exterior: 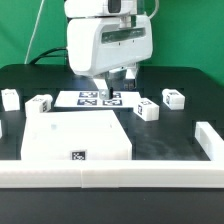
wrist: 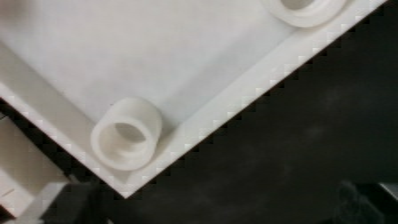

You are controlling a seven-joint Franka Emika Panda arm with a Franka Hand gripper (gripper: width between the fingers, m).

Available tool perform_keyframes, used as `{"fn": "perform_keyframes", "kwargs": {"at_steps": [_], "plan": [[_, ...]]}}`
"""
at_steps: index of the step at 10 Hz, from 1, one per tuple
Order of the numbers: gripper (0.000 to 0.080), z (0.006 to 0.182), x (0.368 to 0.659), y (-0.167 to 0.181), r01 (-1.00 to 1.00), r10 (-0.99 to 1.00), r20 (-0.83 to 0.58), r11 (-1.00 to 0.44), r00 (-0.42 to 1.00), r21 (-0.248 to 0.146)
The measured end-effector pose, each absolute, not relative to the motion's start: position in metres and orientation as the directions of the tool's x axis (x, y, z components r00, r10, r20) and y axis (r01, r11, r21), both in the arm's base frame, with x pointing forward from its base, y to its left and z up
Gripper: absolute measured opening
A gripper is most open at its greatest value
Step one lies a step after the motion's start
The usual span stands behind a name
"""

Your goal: Assemble one leg

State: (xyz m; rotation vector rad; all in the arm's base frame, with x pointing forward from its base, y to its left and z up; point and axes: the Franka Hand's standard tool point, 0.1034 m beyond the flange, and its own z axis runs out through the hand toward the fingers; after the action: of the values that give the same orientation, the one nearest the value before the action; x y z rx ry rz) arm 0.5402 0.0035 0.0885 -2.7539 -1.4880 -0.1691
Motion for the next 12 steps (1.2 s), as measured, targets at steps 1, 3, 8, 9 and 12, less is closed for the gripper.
{"fn": "perform_keyframes", "kwargs": {"at_steps": [1, 3, 8, 9, 12], "plan": [[0.0650, 0.088, 0.540, 0.004, 0.834, 0.834, 0.098, -0.549, 0.544, 0.045], [0.0650, 0.088, 0.540, 0.003, 0.834, 0.834, 0.098, -0.549, 0.544, 0.045], [0.0650, 0.088, 0.540, 0.003, 0.834, 0.833, 0.097, -0.550, 0.544, 0.044], [0.0650, 0.088, 0.540, 0.003, 0.834, 0.833, 0.097, -0.550, 0.545, 0.044], [0.0650, 0.074, 0.520, -0.023, 0.907, 0.906, 0.072, -0.420, 0.416, 0.039]]}}
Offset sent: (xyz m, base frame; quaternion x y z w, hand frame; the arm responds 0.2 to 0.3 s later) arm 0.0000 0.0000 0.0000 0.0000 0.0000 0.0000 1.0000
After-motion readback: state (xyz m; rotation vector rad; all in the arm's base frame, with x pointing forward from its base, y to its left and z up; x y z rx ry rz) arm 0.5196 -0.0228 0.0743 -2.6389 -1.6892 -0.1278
